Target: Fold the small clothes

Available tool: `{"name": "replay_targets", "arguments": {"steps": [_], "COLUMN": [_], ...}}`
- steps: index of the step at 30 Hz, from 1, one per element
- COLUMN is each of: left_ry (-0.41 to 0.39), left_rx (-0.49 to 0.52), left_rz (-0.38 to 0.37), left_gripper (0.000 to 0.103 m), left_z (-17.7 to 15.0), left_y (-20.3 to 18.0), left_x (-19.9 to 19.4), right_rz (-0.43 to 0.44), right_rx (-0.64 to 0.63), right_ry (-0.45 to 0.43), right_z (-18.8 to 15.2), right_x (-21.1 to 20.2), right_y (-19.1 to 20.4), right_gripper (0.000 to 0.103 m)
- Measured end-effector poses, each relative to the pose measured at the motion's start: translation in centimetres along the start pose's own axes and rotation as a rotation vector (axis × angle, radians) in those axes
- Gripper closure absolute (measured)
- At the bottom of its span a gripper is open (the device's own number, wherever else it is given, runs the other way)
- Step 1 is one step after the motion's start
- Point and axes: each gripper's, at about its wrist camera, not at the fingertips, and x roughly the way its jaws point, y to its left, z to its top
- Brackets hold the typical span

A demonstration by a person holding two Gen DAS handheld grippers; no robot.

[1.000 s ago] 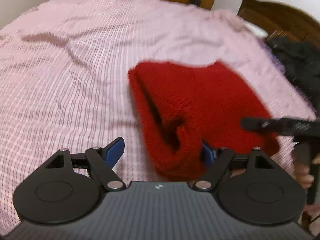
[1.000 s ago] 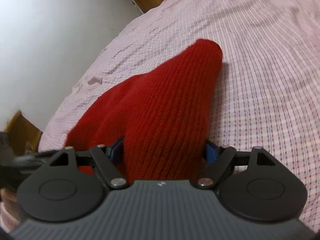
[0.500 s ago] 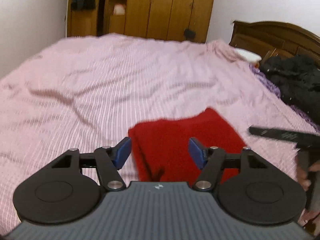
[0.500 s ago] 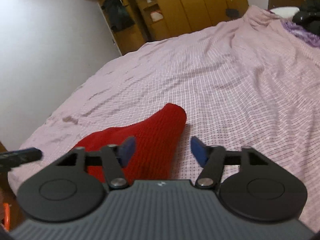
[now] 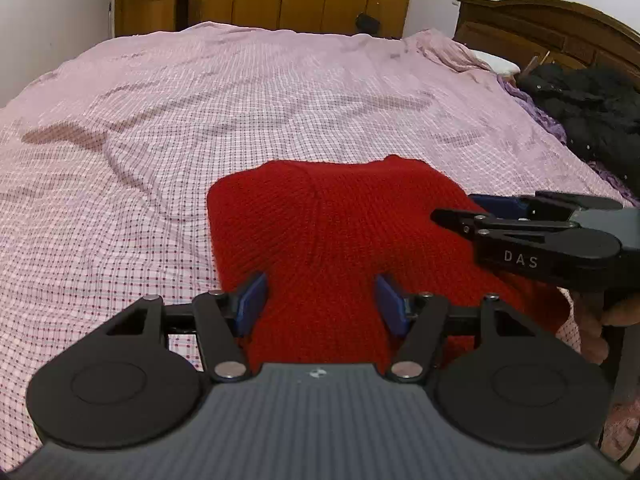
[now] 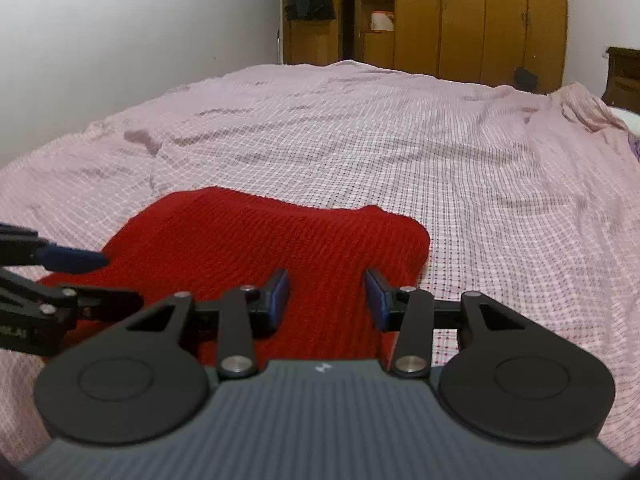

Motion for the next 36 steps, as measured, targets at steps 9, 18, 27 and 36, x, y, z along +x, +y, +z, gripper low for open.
{"name": "replay_targets", "arguments": {"steps": [9, 18, 27, 36], "left_ry": [0.014, 0.054, 0.085, 0.153], "left_rx": [-0.045, -0.108, -0.113, -0.092], "left_rz": [0.050, 0.080, 0.113, 0.068], "left_gripper": [0.023, 0.006, 0.002, 0.002], "left_z": [0.8, -0.1, -1.5, -4.1], "left_y": [-0.1, 0.6, 0.2, -0.9], "left_x": [-0.9, -3.1, -5.2, -5.4], "right_rz": [0.008, 0.010, -0.013, -0.057], "right_rx": [0.159, 0.187, 0.189, 0.208], "right_ry": [-0.012, -0.013, 0.052, 0.226], "right_z": [0.7, -0.5, -3.2, -5.5], "right_x": [-2.6, -6.6, -8.7, -7.1], "right_y": [-0.4, 0.5, 1.4, 1.3], "right_gripper": [0.045, 0.031, 0.020, 0.020]}}
